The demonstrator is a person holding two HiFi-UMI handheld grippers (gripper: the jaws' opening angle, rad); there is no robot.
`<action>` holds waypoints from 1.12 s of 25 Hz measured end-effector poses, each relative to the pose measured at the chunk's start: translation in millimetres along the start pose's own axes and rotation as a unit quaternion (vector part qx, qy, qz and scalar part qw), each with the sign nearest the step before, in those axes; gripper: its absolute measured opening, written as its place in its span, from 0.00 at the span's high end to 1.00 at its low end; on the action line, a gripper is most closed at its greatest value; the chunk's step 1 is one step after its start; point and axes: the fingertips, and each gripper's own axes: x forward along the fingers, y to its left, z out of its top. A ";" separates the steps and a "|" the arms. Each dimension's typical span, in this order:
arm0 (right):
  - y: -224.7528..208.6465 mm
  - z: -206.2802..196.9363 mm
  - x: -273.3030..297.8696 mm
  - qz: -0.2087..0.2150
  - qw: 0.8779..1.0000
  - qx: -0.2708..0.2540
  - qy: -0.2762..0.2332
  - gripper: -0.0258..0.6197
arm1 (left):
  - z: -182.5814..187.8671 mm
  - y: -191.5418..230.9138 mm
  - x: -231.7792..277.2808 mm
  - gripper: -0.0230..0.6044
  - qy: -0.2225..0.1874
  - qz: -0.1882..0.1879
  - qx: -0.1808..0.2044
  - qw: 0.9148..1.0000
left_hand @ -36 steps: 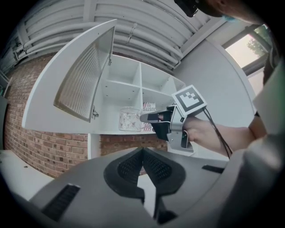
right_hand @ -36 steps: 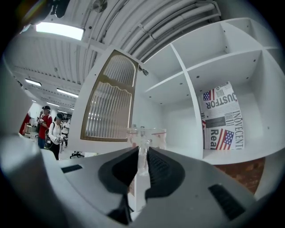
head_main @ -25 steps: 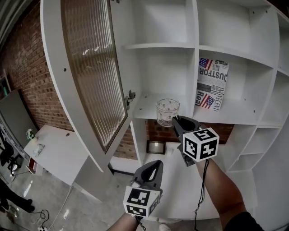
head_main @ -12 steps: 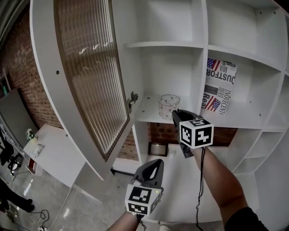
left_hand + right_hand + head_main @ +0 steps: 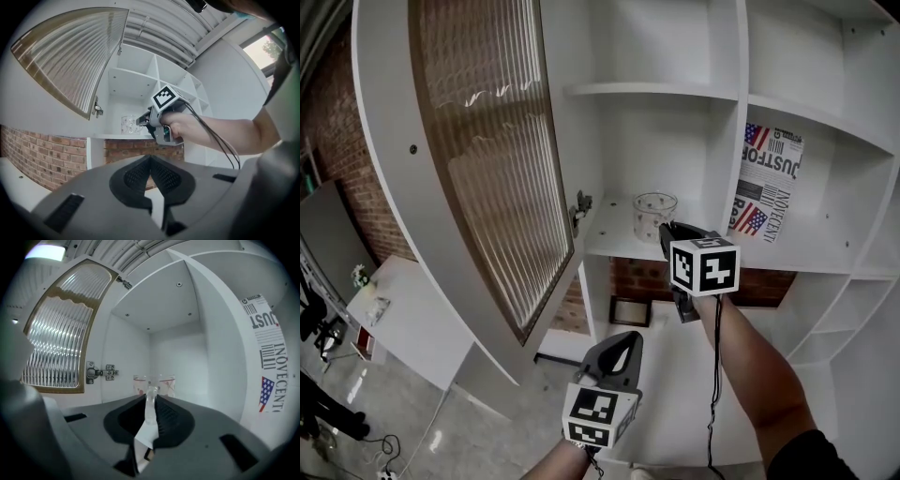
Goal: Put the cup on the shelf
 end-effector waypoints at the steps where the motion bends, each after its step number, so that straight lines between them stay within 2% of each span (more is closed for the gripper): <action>1: -0.4 0.5 1.4 -0.004 1.000 0.003 0.003 0.91 | -0.5 -0.6 0.2 0.96 0.005 -0.003 -0.005 1.000; 6: 0.4 0.0 5.7 -0.022 1.000 -0.003 0.010 0.90 | -0.2 1.2 1.9 0.96 -0.006 -0.002 -0.001 1.000; 10: 1.7 -5.9 10.7 -0.032 0.999 0.002 0.012 0.90 | -2.3 -2.7 -1.0 0.96 0.008 -0.008 -0.008 1.000; 16: 3.2 -7.0 10.7 -0.049 0.999 -0.001 -0.004 0.89 | -1.8 0.7 -5.3 0.96 -0.001 -0.001 -0.002 1.000; 24: 11.4 -9.8 8.8 -0.036 0.999 -0.016 -0.021 0.77 | -3.5 1.3 -13.6 0.96 0.003 0.005 -0.001 1.000; 28: 9.3 -10.3 -0.7 -0.043 0.998 -0.014 -0.032 0.75 | -5.2 0.6 -17.1 0.96 0.005 0.007 -0.002 1.000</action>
